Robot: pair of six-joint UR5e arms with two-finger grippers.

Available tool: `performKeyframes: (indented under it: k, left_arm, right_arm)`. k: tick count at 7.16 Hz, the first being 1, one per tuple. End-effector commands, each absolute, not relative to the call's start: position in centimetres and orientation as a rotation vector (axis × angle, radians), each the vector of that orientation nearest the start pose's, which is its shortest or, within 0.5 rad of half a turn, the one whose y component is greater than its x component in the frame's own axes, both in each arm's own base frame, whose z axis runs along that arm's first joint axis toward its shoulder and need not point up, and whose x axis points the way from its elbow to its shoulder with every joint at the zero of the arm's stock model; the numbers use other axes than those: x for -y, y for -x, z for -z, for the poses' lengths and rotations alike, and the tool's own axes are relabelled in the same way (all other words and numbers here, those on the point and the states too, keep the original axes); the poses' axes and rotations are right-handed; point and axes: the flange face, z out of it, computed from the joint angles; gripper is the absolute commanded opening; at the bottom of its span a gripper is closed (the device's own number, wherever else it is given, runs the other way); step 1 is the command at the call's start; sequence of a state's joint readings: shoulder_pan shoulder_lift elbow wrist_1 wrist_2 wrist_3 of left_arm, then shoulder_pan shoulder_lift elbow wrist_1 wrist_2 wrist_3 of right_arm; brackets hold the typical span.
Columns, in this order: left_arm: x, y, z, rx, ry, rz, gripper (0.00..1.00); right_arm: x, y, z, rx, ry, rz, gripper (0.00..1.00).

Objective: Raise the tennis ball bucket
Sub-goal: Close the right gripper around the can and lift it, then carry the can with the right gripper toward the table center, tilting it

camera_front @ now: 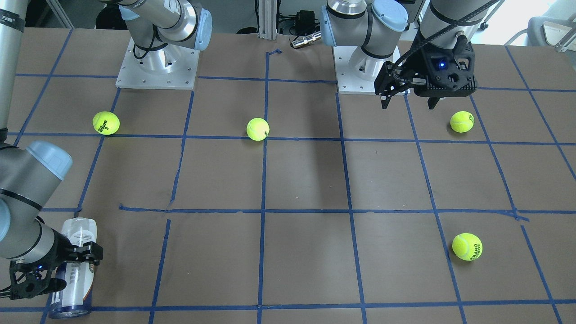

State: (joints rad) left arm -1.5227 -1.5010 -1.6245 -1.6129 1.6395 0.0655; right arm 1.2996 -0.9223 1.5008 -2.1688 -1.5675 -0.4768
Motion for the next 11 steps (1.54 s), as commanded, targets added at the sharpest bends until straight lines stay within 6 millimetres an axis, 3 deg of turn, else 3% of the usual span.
performKeyframes:
  k: [1,2,4,6,9,11]
  left_arm:
    - [46.3,10.5,-48.9,-3.072,-0.03,-0.051,1.0]
    - [46.3,10.5,-49.0,-3.074,-0.027,-0.046,1.0]
    - [46.3,10.4,-49.0,-3.072,-0.03,-0.046,1.0]
    - [46.3,10.4,-49.1,-3.075,-0.037,-0.042,1.0]
    - [46.7,9.2,-49.6,-3.066,-0.008,-0.035,1.0]
    - [47.0,7.7,-49.7,-3.063,0.041,-0.032,1.0]
  right_arm:
    - [69.8,5.5,-20.7,-3.132,0.326,0.057,0.67]
    - [69.8,5.4,-22.3,-3.141,0.312,0.093,0.68]
    - [69.9,3.3,-23.4,-3.109,0.278,0.139,0.69]
    - [69.5,-5.5,-25.9,-3.112,0.295,0.19,0.69]
    - [68.2,-18.6,-27.6,-3.095,0.215,0.243,0.74]
    - [66.7,-23.7,-27.4,-3.089,0.117,0.232,0.73]
